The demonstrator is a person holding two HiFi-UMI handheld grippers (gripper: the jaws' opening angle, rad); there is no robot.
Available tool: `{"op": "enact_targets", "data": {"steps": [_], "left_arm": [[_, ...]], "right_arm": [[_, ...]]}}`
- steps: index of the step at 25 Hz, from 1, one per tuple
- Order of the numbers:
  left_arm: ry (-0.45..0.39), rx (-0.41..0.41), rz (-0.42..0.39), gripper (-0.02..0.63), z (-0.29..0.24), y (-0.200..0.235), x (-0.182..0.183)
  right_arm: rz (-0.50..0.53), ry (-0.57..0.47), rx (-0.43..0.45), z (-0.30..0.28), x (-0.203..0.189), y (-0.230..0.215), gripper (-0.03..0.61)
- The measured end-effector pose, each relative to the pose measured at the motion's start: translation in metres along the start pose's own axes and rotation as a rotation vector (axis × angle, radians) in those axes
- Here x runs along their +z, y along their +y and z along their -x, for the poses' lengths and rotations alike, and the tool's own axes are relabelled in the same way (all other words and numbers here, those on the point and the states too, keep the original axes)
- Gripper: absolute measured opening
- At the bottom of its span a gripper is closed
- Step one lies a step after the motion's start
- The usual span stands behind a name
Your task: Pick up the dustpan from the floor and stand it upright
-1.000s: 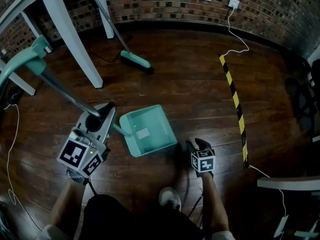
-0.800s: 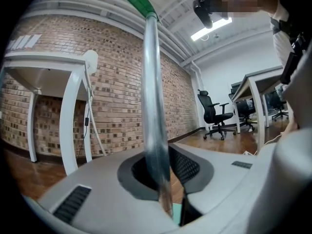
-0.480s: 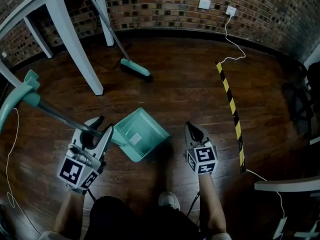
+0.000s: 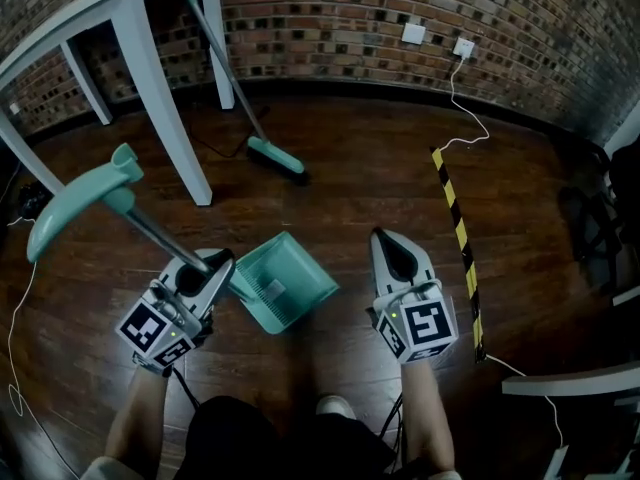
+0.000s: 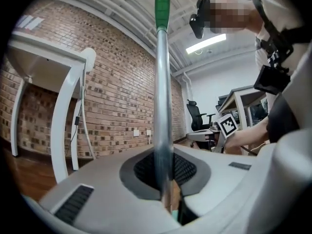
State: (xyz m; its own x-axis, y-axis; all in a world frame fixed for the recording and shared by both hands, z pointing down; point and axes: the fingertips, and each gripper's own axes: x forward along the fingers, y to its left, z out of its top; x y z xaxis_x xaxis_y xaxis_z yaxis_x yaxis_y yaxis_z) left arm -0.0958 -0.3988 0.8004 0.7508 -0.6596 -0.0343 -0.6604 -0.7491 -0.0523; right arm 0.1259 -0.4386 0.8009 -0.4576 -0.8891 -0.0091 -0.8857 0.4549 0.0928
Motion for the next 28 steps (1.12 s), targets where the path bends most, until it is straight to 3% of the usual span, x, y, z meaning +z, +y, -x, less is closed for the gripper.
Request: {"op": "enact_targets", "data": {"steps": [4, 8, 16, 21, 23, 28], "left_arm": [[0.017, 0.049, -0.037, 0.084, 0.012, 0.01, -0.001], [0.086, 0.105, -0.112, 0.096, 0.035, 0.005, -0.001], [0.211, 0.175, 0.081, 0.247, 0.045, 0.01, 0.018], [0.216, 0.247, 0.115, 0.249, 0.055, 0.007, 0.057], [0.226, 0.276, 0.091, 0.16, 0.063, 0.005, 0.085], [0.275, 0.298, 0.088, 0.067, 0.088, -0.014, 0.162]], "right_arm": [[0.035, -0.012, 0.007, 0.005, 0.016, 0.005, -0.021], [0.059, -0.021, 0.023, 0.014, 0.045, 0.009, -0.02], [0.066, -0.003, 0.047, 0.033, 0.149, 0.002, -0.02], [0.081, -0.02, 0.041, 0.049, 0.221, 0.002, -0.02], [0.095, -0.037, 0.038, 0.054, 0.26, 0.004, -0.02], [0.07, -0.026, 0.06, 0.066, 0.356, 0.008, -0.021]]}}
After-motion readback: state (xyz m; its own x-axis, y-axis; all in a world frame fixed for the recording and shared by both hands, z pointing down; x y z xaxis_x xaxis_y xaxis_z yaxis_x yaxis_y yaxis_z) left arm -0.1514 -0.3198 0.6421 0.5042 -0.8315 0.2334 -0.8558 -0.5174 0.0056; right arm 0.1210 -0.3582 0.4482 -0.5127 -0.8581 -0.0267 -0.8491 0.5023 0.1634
